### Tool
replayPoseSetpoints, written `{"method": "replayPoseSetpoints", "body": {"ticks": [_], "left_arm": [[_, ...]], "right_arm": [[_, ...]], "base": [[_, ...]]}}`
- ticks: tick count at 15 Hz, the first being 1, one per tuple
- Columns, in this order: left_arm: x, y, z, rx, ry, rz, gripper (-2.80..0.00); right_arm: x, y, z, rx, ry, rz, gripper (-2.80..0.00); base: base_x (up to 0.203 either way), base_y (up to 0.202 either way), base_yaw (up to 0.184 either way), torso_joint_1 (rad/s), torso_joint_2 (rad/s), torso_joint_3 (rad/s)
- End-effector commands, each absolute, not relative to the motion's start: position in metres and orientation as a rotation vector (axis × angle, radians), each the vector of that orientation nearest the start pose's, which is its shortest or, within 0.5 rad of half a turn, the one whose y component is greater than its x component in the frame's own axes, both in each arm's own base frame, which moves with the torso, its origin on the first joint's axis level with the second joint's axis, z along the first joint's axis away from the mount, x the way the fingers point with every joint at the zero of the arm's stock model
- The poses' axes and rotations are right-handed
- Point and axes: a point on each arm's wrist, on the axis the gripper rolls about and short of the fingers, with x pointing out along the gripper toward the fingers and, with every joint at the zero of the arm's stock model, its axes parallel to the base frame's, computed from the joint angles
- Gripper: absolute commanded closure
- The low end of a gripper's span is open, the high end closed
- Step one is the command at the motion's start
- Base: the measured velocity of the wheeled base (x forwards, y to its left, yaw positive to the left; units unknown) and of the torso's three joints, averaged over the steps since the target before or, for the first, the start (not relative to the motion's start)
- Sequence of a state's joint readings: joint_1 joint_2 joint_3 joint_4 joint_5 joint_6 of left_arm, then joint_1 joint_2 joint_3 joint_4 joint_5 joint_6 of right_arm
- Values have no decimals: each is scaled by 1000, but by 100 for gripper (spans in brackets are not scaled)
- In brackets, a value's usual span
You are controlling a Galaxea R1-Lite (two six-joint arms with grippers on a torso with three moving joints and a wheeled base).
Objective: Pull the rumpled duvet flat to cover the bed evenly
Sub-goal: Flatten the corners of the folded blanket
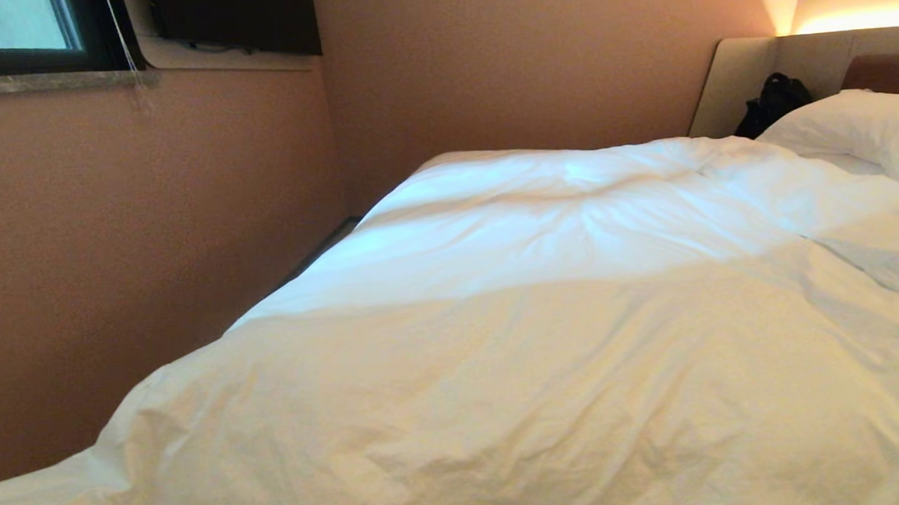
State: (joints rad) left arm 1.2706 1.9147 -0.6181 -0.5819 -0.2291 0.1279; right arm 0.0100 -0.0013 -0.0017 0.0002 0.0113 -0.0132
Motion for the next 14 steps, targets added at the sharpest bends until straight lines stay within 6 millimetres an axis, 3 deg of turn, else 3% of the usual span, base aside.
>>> {"method": "replayPoseSetpoints", "body": {"ticks": [1,8,11,14], "left_arm": [[95,273,73,-388,597,926,-280],[91,245,86,-405,563,831,-280],[89,225,90,-571,680,758,-280],[89,217,106,-777,841,672,-280]], "right_arm": [[-23,0,76,-14,-2,23,0],[-23,0,76,-14,-2,23,0],[-23,0,76,-14,-2,23,0],[-23,0,76,-14,-2,23,0]], "base": [[0,0,0,0,0,0],[0,0,0,0,0,0],[0,0,0,0,0,0],[0,0,0,0,0,0]]}}
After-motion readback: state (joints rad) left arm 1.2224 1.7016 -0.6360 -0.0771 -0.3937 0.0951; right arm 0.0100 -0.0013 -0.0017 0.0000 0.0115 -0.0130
